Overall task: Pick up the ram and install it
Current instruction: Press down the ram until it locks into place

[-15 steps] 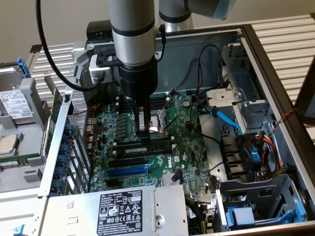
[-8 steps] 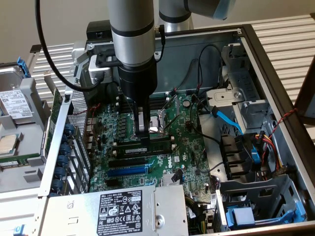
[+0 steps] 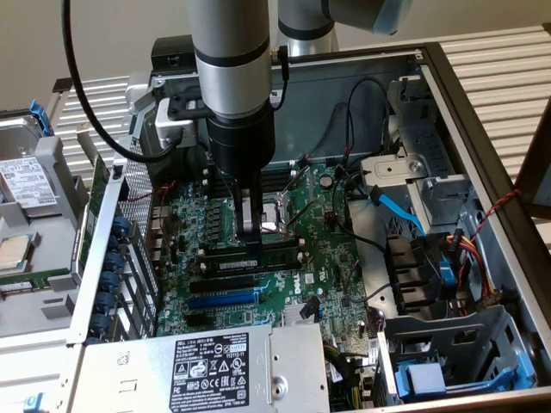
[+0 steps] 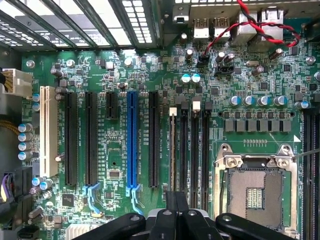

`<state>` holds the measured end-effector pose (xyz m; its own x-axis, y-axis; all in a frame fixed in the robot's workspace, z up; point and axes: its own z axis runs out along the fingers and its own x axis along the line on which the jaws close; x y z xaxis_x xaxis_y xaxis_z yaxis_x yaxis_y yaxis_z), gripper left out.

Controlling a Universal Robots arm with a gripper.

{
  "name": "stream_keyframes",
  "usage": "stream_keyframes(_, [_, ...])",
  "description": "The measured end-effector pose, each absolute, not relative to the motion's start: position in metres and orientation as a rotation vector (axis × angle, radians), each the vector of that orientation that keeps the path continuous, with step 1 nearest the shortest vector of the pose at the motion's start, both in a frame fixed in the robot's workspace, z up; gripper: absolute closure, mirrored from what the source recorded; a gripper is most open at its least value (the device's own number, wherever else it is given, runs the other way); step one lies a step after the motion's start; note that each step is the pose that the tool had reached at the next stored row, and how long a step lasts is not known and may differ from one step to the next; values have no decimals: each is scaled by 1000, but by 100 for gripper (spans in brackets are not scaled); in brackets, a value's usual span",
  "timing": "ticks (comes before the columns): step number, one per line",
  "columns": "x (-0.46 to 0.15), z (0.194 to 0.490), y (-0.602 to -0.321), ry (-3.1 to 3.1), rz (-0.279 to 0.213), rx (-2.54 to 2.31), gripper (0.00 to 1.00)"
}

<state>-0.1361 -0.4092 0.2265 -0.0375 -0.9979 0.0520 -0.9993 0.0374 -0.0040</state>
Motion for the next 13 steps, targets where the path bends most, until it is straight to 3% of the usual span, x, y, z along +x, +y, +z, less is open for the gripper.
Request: stream_keyframes(13, [-136, 229, -409, -2239, 60, 2156, 89])
